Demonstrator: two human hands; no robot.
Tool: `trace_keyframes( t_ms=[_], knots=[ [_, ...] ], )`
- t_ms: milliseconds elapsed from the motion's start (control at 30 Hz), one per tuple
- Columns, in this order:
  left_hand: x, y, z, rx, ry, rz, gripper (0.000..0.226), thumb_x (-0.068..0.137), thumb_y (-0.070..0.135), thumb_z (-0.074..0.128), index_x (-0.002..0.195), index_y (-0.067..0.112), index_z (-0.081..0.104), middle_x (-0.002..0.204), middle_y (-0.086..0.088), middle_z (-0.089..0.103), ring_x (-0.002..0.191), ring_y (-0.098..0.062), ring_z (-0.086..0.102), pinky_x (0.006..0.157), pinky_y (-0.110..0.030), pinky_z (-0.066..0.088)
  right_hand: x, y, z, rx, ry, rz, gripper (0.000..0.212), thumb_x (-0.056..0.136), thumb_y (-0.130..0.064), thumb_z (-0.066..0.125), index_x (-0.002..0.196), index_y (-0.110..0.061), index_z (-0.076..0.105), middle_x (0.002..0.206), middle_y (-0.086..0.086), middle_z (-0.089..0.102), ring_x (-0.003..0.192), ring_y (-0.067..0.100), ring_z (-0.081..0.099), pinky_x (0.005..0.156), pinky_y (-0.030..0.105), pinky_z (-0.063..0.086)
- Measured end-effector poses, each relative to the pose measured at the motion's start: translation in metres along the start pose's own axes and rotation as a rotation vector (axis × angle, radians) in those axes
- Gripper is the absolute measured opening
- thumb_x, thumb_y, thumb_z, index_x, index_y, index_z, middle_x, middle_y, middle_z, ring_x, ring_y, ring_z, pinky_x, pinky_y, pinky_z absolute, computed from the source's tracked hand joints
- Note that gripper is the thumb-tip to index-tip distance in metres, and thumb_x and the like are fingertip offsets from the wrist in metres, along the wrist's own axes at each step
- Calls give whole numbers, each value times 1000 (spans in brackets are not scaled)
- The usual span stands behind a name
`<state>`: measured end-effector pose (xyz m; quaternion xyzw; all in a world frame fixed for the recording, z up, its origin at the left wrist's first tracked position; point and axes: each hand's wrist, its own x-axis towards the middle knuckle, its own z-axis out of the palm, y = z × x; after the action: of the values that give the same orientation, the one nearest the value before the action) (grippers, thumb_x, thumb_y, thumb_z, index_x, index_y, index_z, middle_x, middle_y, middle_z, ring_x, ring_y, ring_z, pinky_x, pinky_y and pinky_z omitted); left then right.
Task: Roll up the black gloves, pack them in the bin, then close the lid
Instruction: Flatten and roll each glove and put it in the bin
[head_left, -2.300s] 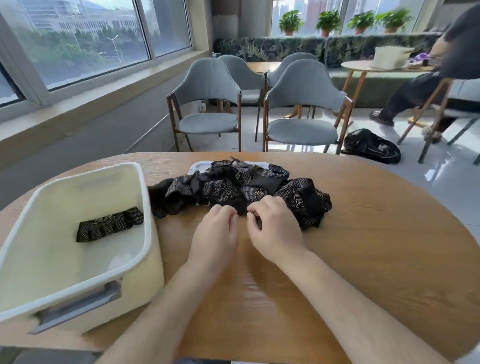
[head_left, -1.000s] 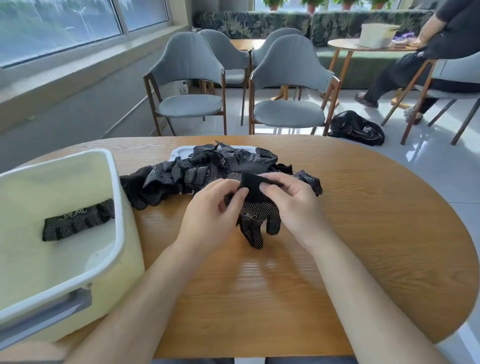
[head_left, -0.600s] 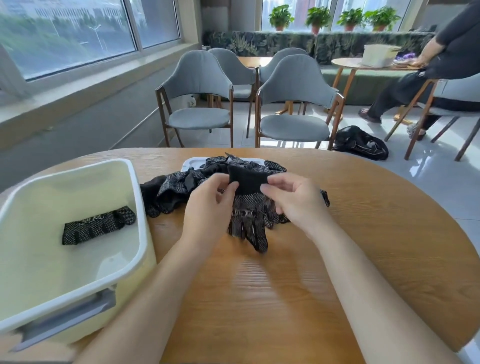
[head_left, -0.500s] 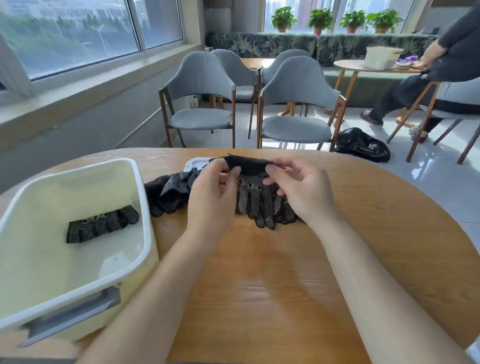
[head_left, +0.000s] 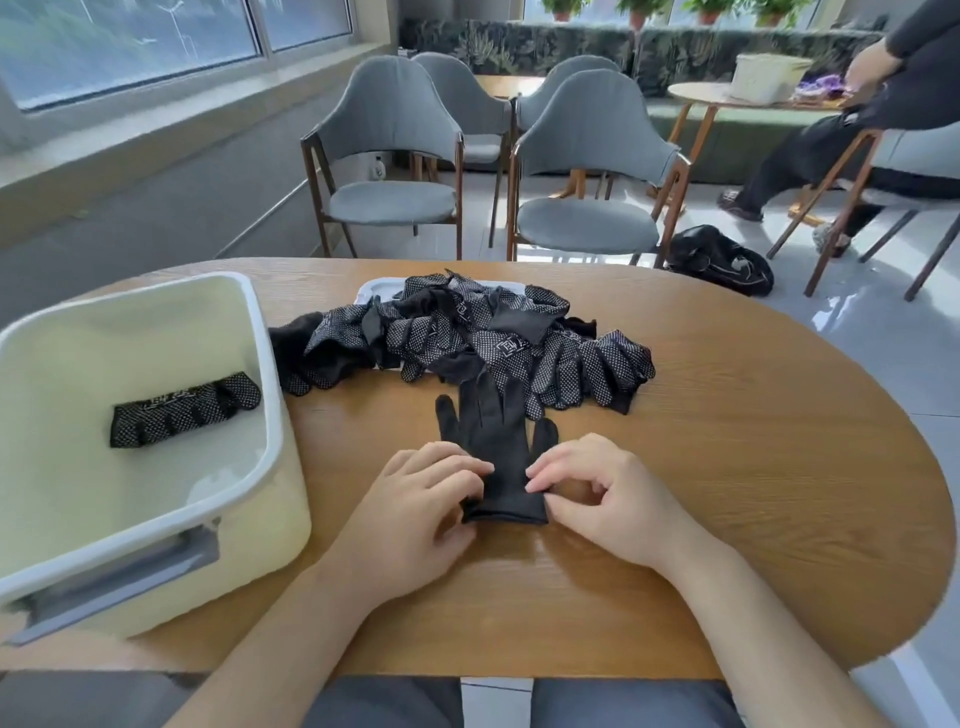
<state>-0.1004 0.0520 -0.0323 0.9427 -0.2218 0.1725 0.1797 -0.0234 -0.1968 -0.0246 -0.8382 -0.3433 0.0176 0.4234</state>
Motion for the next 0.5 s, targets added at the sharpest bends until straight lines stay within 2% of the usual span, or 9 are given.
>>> trace_keyframes(
  t_ms=[67, 167, 267, 333, 367, 433, 500],
  knots=[
    [-4, 3, -1, -45, -42, -8, 23, 71, 29, 63, 93, 26, 58, 129, 20, 63, 132, -7, 49, 101, -27, 34, -7, -3, 0, -12, -48, -24, 27, 81, -5, 78, 88, -31, 82, 104, -21, 74, 103, 4, 59, 82, 7, 40],
    [-7, 6, -3, -84, -91, -18, 24, 69, 27, 63, 93, 27, 61, 127, 21, 64, 134, -5, 49, 107, -27, 33, -11, -7, -2, -1, -81, -42, 20, 83, -11, 77, 89, -29, 81, 105, -20, 74, 105, 9, 60, 84, 8, 39],
    [-7, 7, -9, -157, -86, -44, 35, 61, 15, 54, 93, 25, 64, 128, 22, 63, 134, -3, 48, 108, -25, 29, -8, -6, -7, 176, -30, 27, 11, 89, -23, 70, 93, -24, 79, 103, -12, 74, 95, 13, 61, 76, 15, 41],
    [-1, 9, -12, -230, -47, -81, 43, 57, 8, 48, 93, 25, 65, 125, 23, 63, 131, -2, 50, 107, -26, 30, 0, 1, -9, 247, 134, 54, 18, 89, -30, 62, 94, -24, 78, 98, -7, 74, 88, 16, 63, 75, 31, 48],
    [5, 10, -12, -258, -23, -99, 45, 57, 7, 46, 93, 25, 65, 123, 23, 64, 128, -1, 51, 107, -27, 30, 6, 6, -9, 223, 238, 69, 18, 89, -30, 61, 94, -24, 77, 96, -8, 73, 87, 17, 63, 75, 34, 49],
    [24, 13, -10, -275, 30, -119, 42, 63, 6, 46, 94, 23, 67, 117, 21, 65, 120, -1, 55, 103, -32, 35, 21, 20, -8, 70, 471, 86, 13, 90, -22, 63, 94, -23, 76, 92, -12, 70, 86, 13, 61, 76, 31, 49],
    [53, 15, -2, -256, 96, -112, 31, 75, 12, 47, 95, 22, 69, 108, 18, 67, 107, -7, 60, 93, -41, 44, 37, 34, -8, -76, 669, 108, 12, 91, -12, 65, 96, -18, 74, 90, -11, 65, 86, 14, 58, 76, 35, 51]
  ],
)
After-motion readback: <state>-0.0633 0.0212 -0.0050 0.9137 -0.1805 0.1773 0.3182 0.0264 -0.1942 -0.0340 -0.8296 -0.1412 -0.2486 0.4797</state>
